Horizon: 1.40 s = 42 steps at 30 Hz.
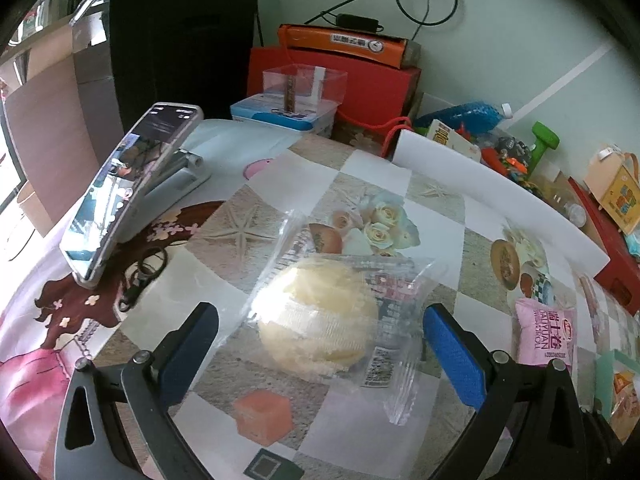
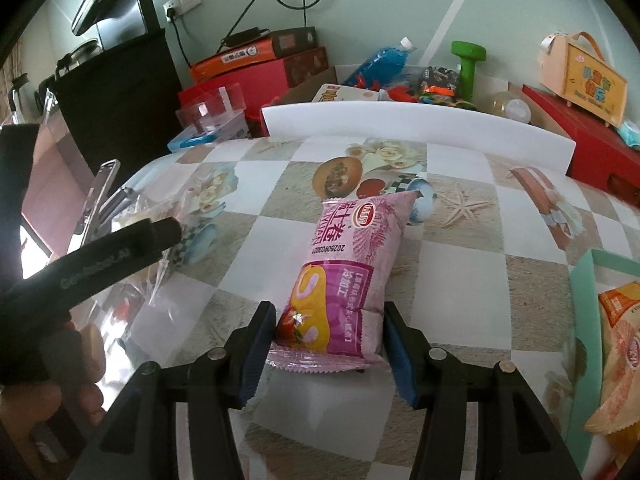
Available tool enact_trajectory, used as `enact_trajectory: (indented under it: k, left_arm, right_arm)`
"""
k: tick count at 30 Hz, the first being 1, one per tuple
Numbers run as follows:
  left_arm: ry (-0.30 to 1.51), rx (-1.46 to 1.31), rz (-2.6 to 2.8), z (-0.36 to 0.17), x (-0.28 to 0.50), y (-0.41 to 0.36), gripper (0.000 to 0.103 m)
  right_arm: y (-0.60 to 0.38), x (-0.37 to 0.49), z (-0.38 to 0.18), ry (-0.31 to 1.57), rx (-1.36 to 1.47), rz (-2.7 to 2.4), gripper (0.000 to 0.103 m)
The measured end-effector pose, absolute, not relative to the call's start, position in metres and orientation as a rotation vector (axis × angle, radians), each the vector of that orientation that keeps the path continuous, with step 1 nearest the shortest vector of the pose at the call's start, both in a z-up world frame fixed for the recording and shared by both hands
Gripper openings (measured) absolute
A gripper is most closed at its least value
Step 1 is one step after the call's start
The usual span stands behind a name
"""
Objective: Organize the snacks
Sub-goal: 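Grasp the clear bread bun bag with the left tool while the right tool grasps the pink-purple bag, then lift both bags and carry them over the tray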
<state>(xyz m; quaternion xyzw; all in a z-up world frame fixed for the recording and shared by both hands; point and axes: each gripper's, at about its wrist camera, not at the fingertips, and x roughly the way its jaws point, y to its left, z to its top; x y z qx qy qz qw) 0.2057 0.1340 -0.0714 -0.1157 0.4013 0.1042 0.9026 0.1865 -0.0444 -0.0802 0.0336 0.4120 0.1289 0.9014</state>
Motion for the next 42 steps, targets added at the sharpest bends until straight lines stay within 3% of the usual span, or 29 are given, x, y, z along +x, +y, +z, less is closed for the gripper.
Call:
enact_trajectory:
  k: [15,18,23,26,33,42]
  left_arm:
    - [0.838,-0.157,0.197,-0.074,0.213,0.114,0.101]
    - [0.828,-0.172,0.191,-0.073,0.212,0.115,0.089]
    - [0.829,-0.185,0.180,-0.073,0.211,0.116,0.086]
    - [0.849,-0.180,0.187,-0.073,0.211,0.116,0.078]
    - [0.879,-0.190,0.178,-0.071,0.209,0.117,0.076]
    - [0.912,-0.152,0.121,-0.071,0.209,0.105,0.076]
  right_arm:
    - [-0.044,0.186,-0.080,0.855,0.061,0.275,0.056]
    - [-0.043,0.186,-0.080,0.855,0.061,0.275,0.056]
    - [-0.043,0.185,-0.080,0.854,0.062,0.272,0.056]
    - [-0.045,0.186,-0.080,0.855,0.077,0.265,0.057]
    - [-0.054,0.189,-0.079,0.852,0.123,0.240,0.070]
    - [-0.072,0.190,-0.076,0.818,0.213,0.184,0.071]
